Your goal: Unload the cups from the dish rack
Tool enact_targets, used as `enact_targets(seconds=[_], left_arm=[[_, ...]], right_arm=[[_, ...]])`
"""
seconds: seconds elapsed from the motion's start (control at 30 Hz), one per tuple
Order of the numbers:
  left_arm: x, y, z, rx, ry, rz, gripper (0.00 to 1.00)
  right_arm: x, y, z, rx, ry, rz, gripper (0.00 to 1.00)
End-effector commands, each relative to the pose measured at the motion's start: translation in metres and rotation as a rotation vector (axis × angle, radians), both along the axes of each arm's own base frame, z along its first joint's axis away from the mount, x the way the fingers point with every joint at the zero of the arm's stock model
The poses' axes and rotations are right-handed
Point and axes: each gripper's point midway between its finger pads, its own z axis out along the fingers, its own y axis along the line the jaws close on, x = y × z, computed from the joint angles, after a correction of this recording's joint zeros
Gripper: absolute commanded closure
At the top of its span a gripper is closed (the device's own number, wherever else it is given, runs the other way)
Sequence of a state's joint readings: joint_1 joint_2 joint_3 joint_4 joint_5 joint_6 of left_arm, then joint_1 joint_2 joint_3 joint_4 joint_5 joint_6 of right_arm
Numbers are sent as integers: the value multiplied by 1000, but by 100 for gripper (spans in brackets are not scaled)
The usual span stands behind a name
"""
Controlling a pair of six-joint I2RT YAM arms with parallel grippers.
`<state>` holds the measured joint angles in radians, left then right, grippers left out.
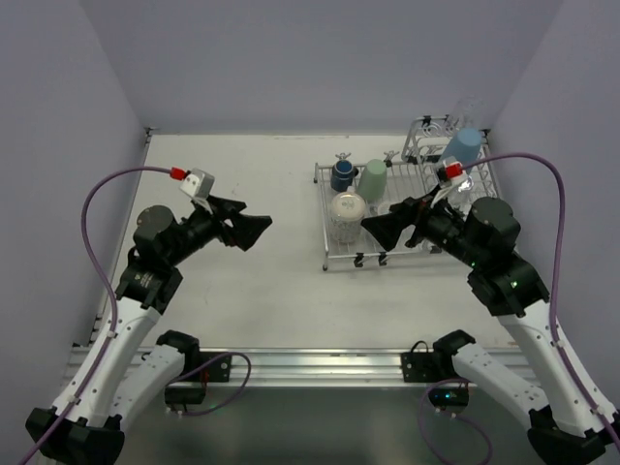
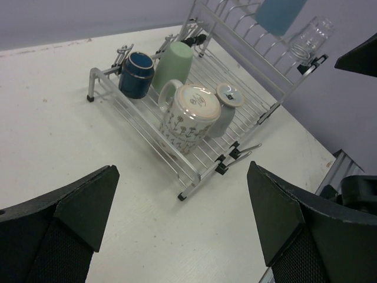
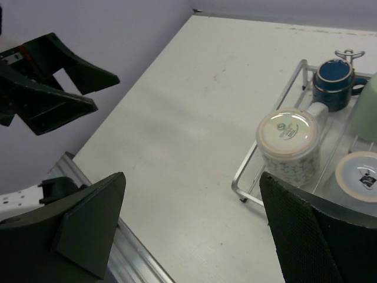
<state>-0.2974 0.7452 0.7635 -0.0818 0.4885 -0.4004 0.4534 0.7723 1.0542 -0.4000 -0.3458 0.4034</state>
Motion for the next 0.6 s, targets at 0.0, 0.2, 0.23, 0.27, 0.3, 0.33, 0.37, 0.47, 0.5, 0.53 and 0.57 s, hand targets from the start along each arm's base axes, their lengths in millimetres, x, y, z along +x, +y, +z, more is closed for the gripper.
enact_targets(seconds=[0.0, 0.2, 0.23, 0.27, 0.3, 0.33, 0.37, 0.47, 0.5, 0.53, 0.57], left_arm=[[-4, -1, 14, 20, -56, -24, 0], [-1, 7, -11, 54, 5, 27, 0], [-1, 7, -14, 58, 14, 31, 0], [0, 8, -23, 66, 30, 38, 0], [1, 9, -27, 71, 35, 45, 0], [5, 13, -30, 79, 39, 72, 0], [6, 14, -37, 87, 51, 84, 0], [9, 15, -45, 105, 62, 86, 0], [8, 14, -46, 113, 60, 77, 0], [7, 14, -46, 113, 59, 69, 0], [7, 14, -46, 114, 58, 72, 0]], right_arm=[[16, -20, -22, -104, 32, -138, 1], [37, -17, -50, -198, 94, -205, 1], [42, -18, -54, -213, 99, -225, 1], [46, -15, -58, -225, 104, -231, 1], [53, -13, -67, -253, 126, -246, 1], [60, -16, -71, -278, 131, -285, 1], [63, -11, -75, -296, 132, -286, 1], [77, 2, -95, -354, 171, -295, 1], [82, 6, -96, -357, 171, -298, 1], [88, 11, -107, -378, 192, -301, 1], [91, 15, -111, -384, 198, -298, 1]])
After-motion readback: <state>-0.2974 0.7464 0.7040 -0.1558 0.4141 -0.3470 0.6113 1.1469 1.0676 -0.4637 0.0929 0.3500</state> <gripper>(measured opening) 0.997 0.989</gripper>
